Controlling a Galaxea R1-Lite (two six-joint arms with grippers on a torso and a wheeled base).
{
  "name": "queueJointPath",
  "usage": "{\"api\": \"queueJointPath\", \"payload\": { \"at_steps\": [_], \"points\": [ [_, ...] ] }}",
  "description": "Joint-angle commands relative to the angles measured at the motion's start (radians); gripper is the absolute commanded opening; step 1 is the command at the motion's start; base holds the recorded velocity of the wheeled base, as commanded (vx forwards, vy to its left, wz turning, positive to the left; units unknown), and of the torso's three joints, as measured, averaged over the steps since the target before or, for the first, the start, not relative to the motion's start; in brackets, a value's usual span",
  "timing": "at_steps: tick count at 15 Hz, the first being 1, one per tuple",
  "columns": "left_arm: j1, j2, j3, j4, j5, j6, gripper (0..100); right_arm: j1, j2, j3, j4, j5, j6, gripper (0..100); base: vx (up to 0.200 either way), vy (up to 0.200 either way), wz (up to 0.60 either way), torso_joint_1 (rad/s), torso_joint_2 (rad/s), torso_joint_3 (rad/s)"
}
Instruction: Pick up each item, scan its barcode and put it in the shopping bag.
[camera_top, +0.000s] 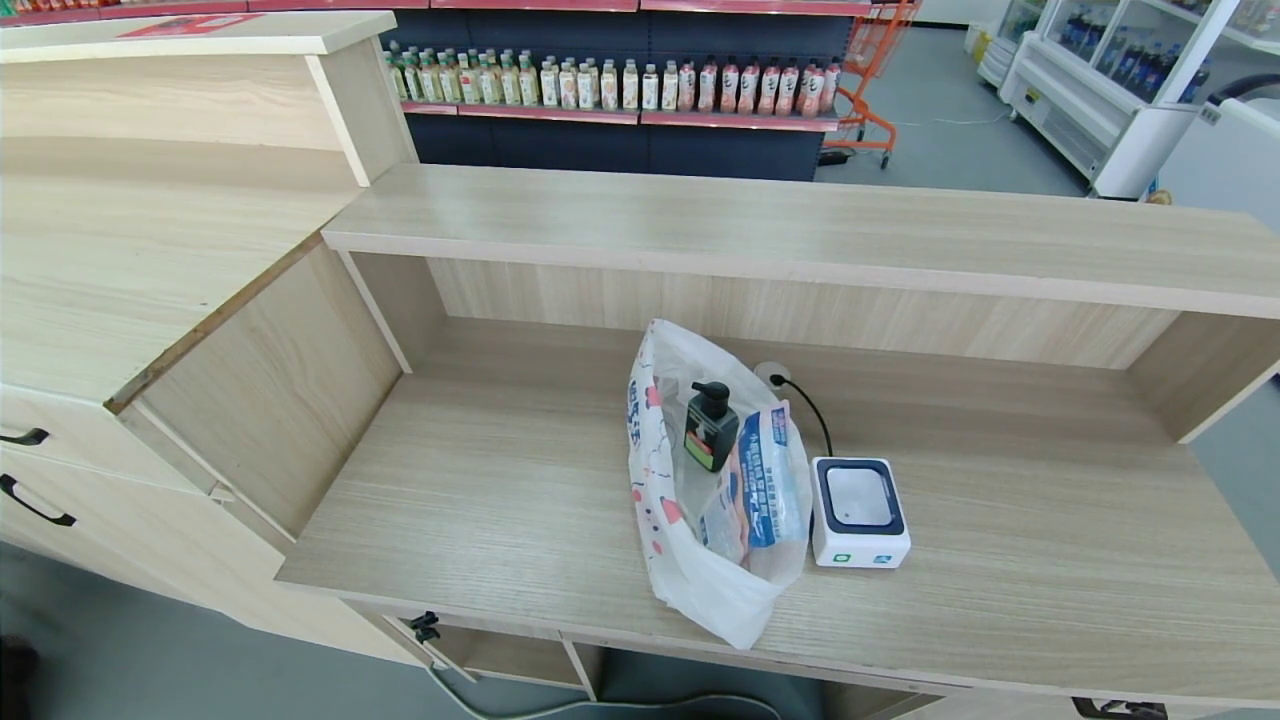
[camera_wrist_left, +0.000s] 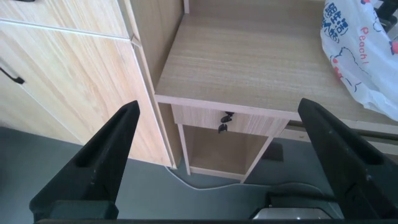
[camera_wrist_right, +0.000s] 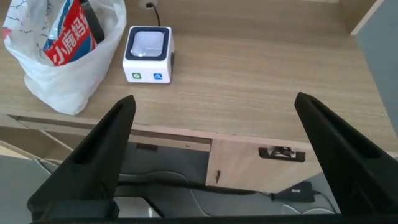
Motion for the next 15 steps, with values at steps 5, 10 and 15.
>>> {"api": "queueJointPath", "payload": {
  "at_steps": [5, 10, 15],
  "points": [
    [0.0, 0.0, 0.0, -0.002, 0.0, -0.016, 100, 0.0, 0.002, 0.0, 0.002, 0.0, 0.0, 100, 0.0, 0.0, 0.0, 0.0, 0.0, 0.0],
    [0.0, 0.0, 0.0, 0.0, 0.0, 0.019, 100, 0.0, 0.002, 0.0, 0.002, 0.0, -0.001, 100, 0.0, -0.16, 0.0, 0.001, 0.0, 0.0],
    [0.0, 0.0, 0.0, -0.002, 0.002, 0.024, 100, 0.0, 0.002, 0.0, 0.002, 0.0, 0.0, 100, 0.0, -0.2, 0.0, 0.006, 0.0, 0.004]
  ]
}}
